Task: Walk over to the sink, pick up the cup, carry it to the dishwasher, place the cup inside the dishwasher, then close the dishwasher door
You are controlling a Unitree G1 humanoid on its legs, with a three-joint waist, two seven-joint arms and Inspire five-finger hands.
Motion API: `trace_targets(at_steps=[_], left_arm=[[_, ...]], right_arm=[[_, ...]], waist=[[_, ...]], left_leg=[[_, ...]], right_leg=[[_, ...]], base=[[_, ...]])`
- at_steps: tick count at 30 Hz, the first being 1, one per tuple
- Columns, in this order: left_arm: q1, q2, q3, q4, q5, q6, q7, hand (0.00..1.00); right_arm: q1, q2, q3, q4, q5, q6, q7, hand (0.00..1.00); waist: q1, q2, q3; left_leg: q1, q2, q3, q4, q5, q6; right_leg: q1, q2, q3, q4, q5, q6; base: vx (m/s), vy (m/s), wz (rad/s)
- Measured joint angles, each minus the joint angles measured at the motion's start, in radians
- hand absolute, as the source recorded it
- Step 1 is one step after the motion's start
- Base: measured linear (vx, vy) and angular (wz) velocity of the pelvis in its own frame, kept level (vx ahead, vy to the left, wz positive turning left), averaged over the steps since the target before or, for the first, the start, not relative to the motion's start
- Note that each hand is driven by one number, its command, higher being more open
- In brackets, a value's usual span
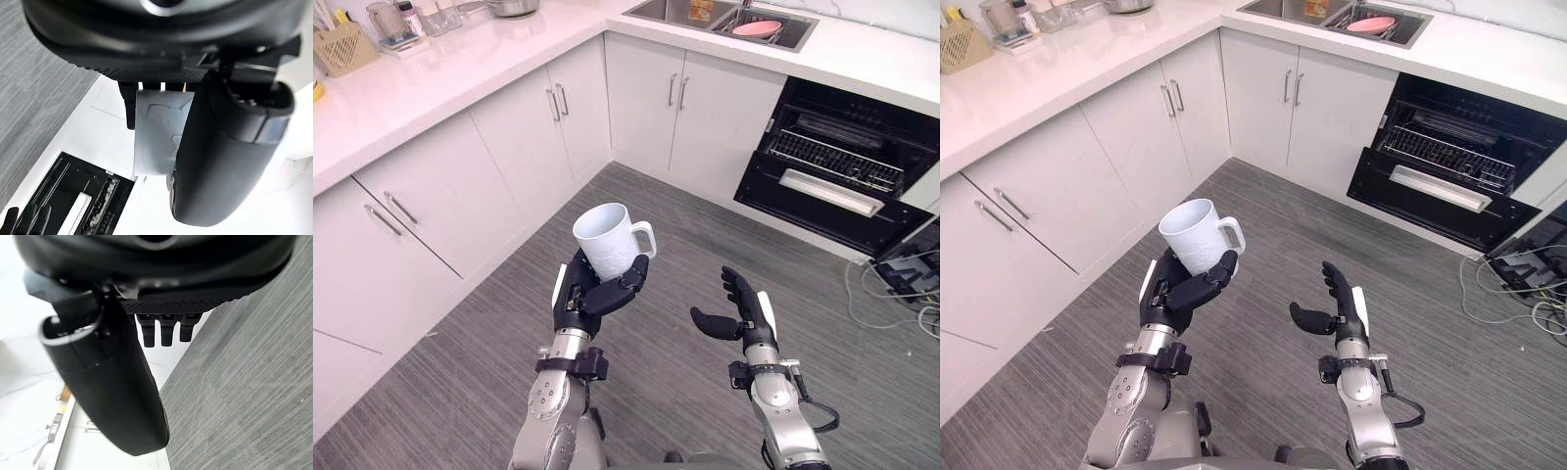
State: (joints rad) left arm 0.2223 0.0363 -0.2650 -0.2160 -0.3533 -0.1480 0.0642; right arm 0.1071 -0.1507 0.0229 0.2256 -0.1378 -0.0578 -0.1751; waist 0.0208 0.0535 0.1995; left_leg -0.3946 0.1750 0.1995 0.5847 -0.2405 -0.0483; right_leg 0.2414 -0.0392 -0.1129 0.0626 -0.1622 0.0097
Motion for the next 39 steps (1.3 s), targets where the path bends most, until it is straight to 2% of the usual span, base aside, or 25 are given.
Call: trace_targets(at_steps=[1,2,4,6,7,8,10,12,15,16,18,19,21,22,23,24,25,27,29,31,32,33,34,36,39], left_arm=[[0.001,0.0,-0.001,-0.005,0.001,0.0,0.0,0.3],[0.002,0.002,-0.006,-0.006,0.001,0.0,0.001,0.3],[-0.004,0.017,-0.006,-0.006,0.002,0.004,0.002,0.3],[0.0,0.037,-0.006,-0.006,0.002,0.012,0.005,0.3],[-0.001,0.069,-0.006,-0.006,0.004,0.013,0.007,0.3],[0.0,0.089,-0.006,-0.006,0.011,0.017,0.01,0.3],[0.011,0.097,-0.005,-0.006,0.031,0.027,0.021,0.3],[0.01,0.098,-0.005,-0.008,0.038,0.02,0.022,0.3],[0.002,0.098,-0.014,-0.007,0.038,0.017,0.02,0.3],[0.001,0.098,-0.02,-0.007,0.039,0.017,0.02,0.3],[0.002,0.095,-0.019,-0.001,0.039,0.017,0.019,0.3],[-0.005,0.076,-0.022,0.03,0.04,0.018,0.012,0.3],[-0.021,0.049,-0.017,0.057,0.04,0.021,0.014,0.3],[-0.037,0.031,-0.017,0.079,0.04,0.027,0.014,0.3],[-0.026,0.017,-0.016,0.079,0.04,0.031,0.014,0.3],[-0.014,0.017,-0.019,0.071,0.041,0.03,0.014,0.3],[-0.004,0.02,-0.028,0.059,0.041,0.025,0.012,0.3],[-0.009,0.032,-0.04,0.059,0.041,0.024,0.007,0.3],[-0.009,0.03,-0.041,0.06,0.042,0.025,-0.006,0.3],[-0.01,0.022,-0.04,0.06,0.058,0.025,-0.006,0.3],[-0.01,0.019,-0.04,0.059,0.061,0.025,-0.004,0.3],[-0.007,0.016,-0.039,0.054,0.061,0.023,0.001,0.3],[-0.008,0.032,-0.028,0.055,0.061,0.024,0.008,0.3],[-0.022,0.036,-0.008,0.05,0.062,0.024,0.022,0.3],[-0.019,0.049,0.003,0.05,0.063,0.027,0.027,0.3]], right_arm=[[0.003,-0.006,-0.001,0.005,0.0,0.0,0.0,0.9],[0.009,-0.003,-0.001,0.017,0.0,0.0,0.001,0.9],[0.015,0.002,0.0,0.031,-0.001,0.0,0.002,0.9],[0.015,0.01,0.0,0.045,-0.002,0.001,0.004,0.9],[0.014,0.029,0.002,0.047,-0.003,0.003,0.008,0.9],[0.012,0.042,0.004,0.05,-0.004,0.003,0.012,0.9],[0.0,0.048,0.027,0.08,-0.005,0.003,0.016,0.9],[-0.014,0.053,0.052,0.083,-0.005,0.001,0.021,0.9],[-0.028,0.056,0.065,0.08,-0.006,0.001,0.028,0.9],[-0.028,0.053,0.065,0.08,-0.008,0.001,0.028,0.9],[-0.023,0.048,0.065,0.08,-0.01,0.002,0.031,0.9],[-0.016,0.026,0.063,0.084,-0.012,0.008,0.034,0.9],[-0.016,0.013,0.057,0.065,-0.012,0.012,0.039,0.9],[0.003,0.009,0.049,0.038,-0.012,0.015,0.04,0.9],[0.037,0.005,0.055,-0.012,-0.012,0.016,0.04,0.9],[0.064,0.009,0.065,-0.06,-0.009,0.015,0.034,0.9],[0.075,0.014,0.063,-0.111,-0.009,0.011,0.03,0.9],[0.054,0.025,0.059,-0.133,-0.002,-0.006,0.018,0.9],[0.015,0.025,0.059,-0.129,0.0,-0.009,0.017,0.9],[-0.005,0.019,0.05,-0.117,0.004,-0.009,0.016,0.9],[-0.012,0.014,0.048,-0.112,0.013,-0.009,0.015,0.9],[-0.02,-0.002,0.047,-0.105,0.032,-0.011,0.015,0.9],[-0.016,0.02,0.056,-0.088,0.038,-0.009,0.016,0.9],[-0.018,0.03,0.067,-0.09,0.038,-0.01,0.016,0.9],[-0.02,0.055,0.072,-0.089,0.038,-0.01,0.02,0.9]], waist=[[-0.001,0.006,-0.004],[0.003,0.007,-0.013],[-0.006,-0.027,-0.017],[0.004,-0.04,-0.015],[0.002,-0.07,-0.01],[-0.006,-0.083,-0.009],[-0.011,-0.082,-0.01],[-0.018,-0.078,-0.016],[-0.042,-0.081,-0.017],[-0.046,-0.081,-0.018],[-0.064,-0.084,-0.023],[-0.077,-0.04,-0.049],[-0.078,-0.002,-0.059],[-0.084,0.014,-0.05],[-0.078,0.021,-0.049],[-0.062,0.025,-0.051],[-0.055,0.025,-0.054],[-0.044,0.011,-0.059],[-0.03,-0.008,-0.048],[-0.021,-0.018,-0.041],[-0.018,-0.009,-0.047],[-0.012,0.022,-0.059],[-0.017,-0.016,-0.067],[-0.022,-0.054,-0.076],[-0.01,-0.058,-0.074]], left_leg=[[0.0,-0.024,-0.033,-0.135,0.096,0.001],[0.006,-0.04,-0.029,-0.098,0.206,0.052],[-0.015,-0.062,-0.011,0.001,0.105,0.08],[0.018,-0.072,0.025,0.033,0.03,0.101],[0.076,-0.101,0.053,0.028,-0.012,0.116],[0.124,-0.119,0.062,0.026,-0.045,0.123],[0.265,-0.128,0.092,-0.032,-0.103,0.146],[0.355,-0.13,0.104,-0.12,-0.106,0.138],[0.458,-0.143,0.101,-0.235,-0.102,0.11],[0.51,-0.152,0.101,-0.274,-0.112,0.092],[0.574,-0.163,0.083,-0.288,-0.145,0.042],[0.59,-0.136,0.054,-0.269,-0.168,0.021],[0.556,-0.077,0.032,-0.115,-0.143,-0.01],[0.501,-0.033,0.023,0.105,-0.066,-0.023],[0.442,0.015,0.029,0.302,0.091,-0.006],[0.4,0.056,0.037,0.433,0.135,-0.004],[0.317,0.094,0.034,0.556,0.079,0.0],[0.202,0.102,0.032,0.56,-0.003,0.031],[0.105,0.068,0.01,0.366,-0.065,0.026],[0.076,-0.004,-0.101,0.097,-0.045,-0.002],[0.083,-0.023,-0.152,-0.013,-0.017,-0.021],[0.109,-0.021,-0.191,-0.131,0.117,-0.07],[0.123,-0.054,-0.153,-0.091,0.103,-0.02],[0.102,-0.08,-0.092,-0.003,0.013,0.015],[0.161,-0.073,0.006,0.032,-0.065,0.053]], right_leg=[[0.028,-0.014,0.007,0.0,-0.045,0.044],[0.055,-0.035,0.029,0.015,-0.088,0.07],[0.031,-0.084,0.044,0.105,-0.12,0.069],[-0.075,-0.119,0.095,0.368,-0.123,0.076],[-0.181,-0.161,0.131,0.632,-0.084,0.129],[-0.24,-0.174,0.141,0.805,-0.077,0.141],[-0.363,-0.164,0.105,0.979,-0.113,0.077],[-0.489,-0.128,0.037,0.925,-0.14,0.034],[-0.6,-0.07,-0.051,0.611,-0.119,0.027],[-0.616,-0.034,-0.077,0.437,-0.053,0.019],[-0.604,0.002,-0.095,0.294,0.161,-0.057],[-0.592,0.025,-0.111,0.31,0.222,-0.083],[-0.547,0.057,-0.132,0.313,0.161,-0.094],[-0.469,0.084,-0.153,0.294,0.127,-0.097],[-0.388,0.104,-0.131,0.25,0.107,-0.101],[-0.323,0.122,-0.098,0.206,0.101,-0.097],[-0.248,0.137,-0.056,0.144,0.1,-0.098],[-0.174,0.119,0.011,0.08,0.1,-0.097],[-0.116,0.059,0.105,0.061,0.068,-0.055],[-0.092,0.006,0.168,0.08,0.017,-0.01],[-0.094,-0.005,0.193,0.097,-0.01,0.015],[-0.098,-0.008,0.243,0.145,-0.068,0.057],[-0.091,-0.056,0.271,0.173,-0.102,0.062],[-0.127,-0.107,0.303,0.234,-0.135,0.098],[-0.252,-0.131,0.3,0.509,-0.125,0.143]], base=[[0.47,0.263,-0.34],[0.59,0.354,-0.29],[0.57,0.335,-0.16],[0.47,0.28,-0.36],[0.51,0.304,-0.26],[0.61,0.299,-0.18],[0.52,0.159,-0.26],[0.49,0.102,-0.26],[0.55,0.074,0.04],[0.6,0.042,0.09],[0.65,0.019,0.29],[0.68,-0.004,0.24],[0.7,-0.038,0.07],[0.65,-0.096,-0.05],[0.73,-0.04,-0.31],[0.59,0.004,-0.77],[0.56,0.079,-0.98],[0.57,0.141,-0.97],[0.52,0.27,-1.0],[0.39,0.335,-0.85],[0.38,0.427,-1.15],[0.41,0.468,-1.03],[0.42,0.456,-0.82],[0.45,0.402,-0.62],[0.35,0.285,-0.99]])
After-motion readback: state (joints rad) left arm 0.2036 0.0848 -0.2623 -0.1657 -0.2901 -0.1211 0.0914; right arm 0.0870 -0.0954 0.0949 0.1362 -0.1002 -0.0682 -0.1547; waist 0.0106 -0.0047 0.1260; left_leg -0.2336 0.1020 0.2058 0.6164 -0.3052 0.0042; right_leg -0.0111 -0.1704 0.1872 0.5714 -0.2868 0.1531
